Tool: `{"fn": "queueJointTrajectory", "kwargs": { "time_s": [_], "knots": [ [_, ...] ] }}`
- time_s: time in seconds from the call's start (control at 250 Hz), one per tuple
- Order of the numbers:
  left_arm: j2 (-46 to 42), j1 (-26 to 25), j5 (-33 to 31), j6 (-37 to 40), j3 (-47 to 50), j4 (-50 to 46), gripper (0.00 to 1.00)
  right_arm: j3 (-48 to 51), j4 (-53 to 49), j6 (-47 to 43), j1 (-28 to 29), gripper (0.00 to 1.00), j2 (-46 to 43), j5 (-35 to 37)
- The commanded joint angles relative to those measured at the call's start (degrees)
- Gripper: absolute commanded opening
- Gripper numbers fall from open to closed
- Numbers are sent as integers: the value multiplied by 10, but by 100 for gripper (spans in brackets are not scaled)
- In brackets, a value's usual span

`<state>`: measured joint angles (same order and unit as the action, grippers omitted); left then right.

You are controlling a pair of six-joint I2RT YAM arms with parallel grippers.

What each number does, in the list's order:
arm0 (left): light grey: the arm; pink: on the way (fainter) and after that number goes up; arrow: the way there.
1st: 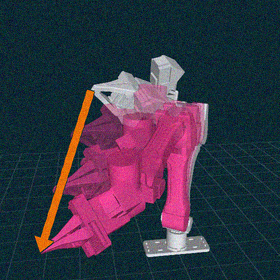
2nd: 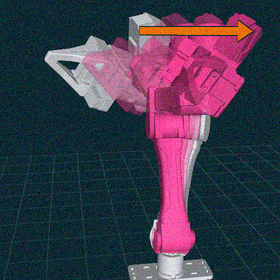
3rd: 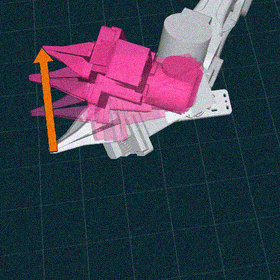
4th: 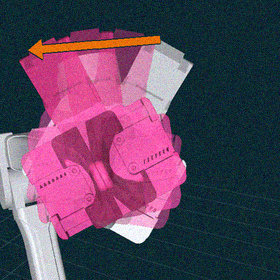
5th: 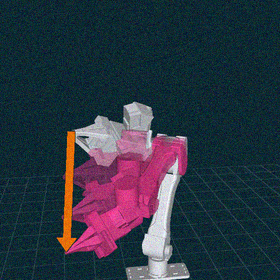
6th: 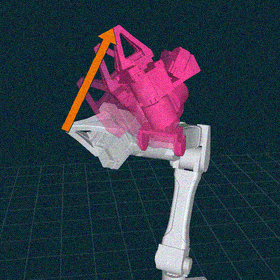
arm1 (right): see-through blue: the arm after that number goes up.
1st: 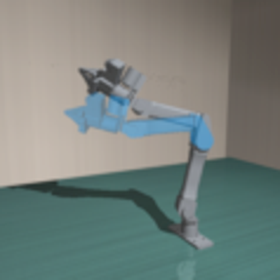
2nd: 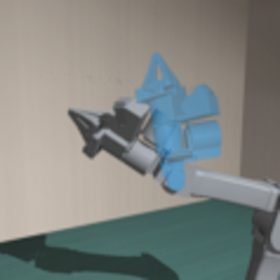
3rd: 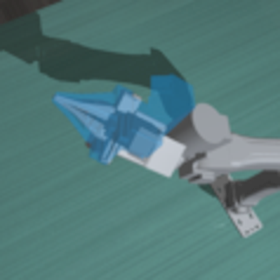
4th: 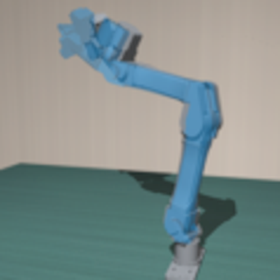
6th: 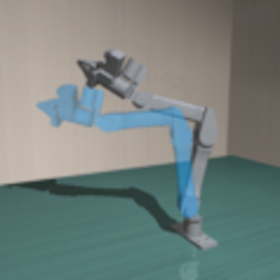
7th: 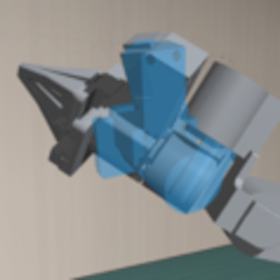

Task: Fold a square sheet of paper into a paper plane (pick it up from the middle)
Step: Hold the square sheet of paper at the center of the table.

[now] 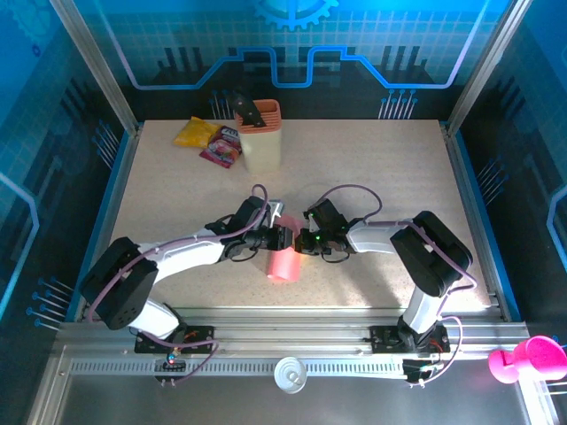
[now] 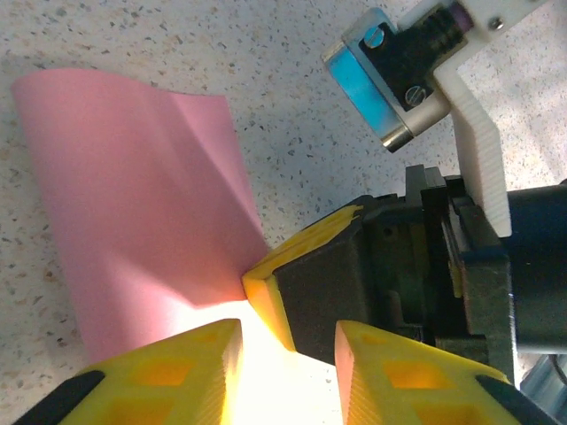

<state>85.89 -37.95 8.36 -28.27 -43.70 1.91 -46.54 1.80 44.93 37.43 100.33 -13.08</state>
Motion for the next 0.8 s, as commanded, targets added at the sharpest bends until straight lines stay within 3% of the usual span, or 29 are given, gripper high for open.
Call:
{"fn": "queueJointTrajectory", "kwargs": {
  "time_s": [0.0, 0.084, 0.188, 0.795],
  "knots": [
    [17, 6, 19, 10, 10, 20, 28, 6, -31, -6, -2, 0, 27, 12],
    [29, 9, 18, 12, 11, 22, 19, 6, -31, -6, -2, 0, 29, 11],
    [41, 16, 15, 11, 18, 28, 16, 7, -29, -6, -2, 0, 30, 11],
    [94, 38, -9, 13, 60, 62, 13, 6, -26, -6, -2, 0, 32, 6]
  ]
}}
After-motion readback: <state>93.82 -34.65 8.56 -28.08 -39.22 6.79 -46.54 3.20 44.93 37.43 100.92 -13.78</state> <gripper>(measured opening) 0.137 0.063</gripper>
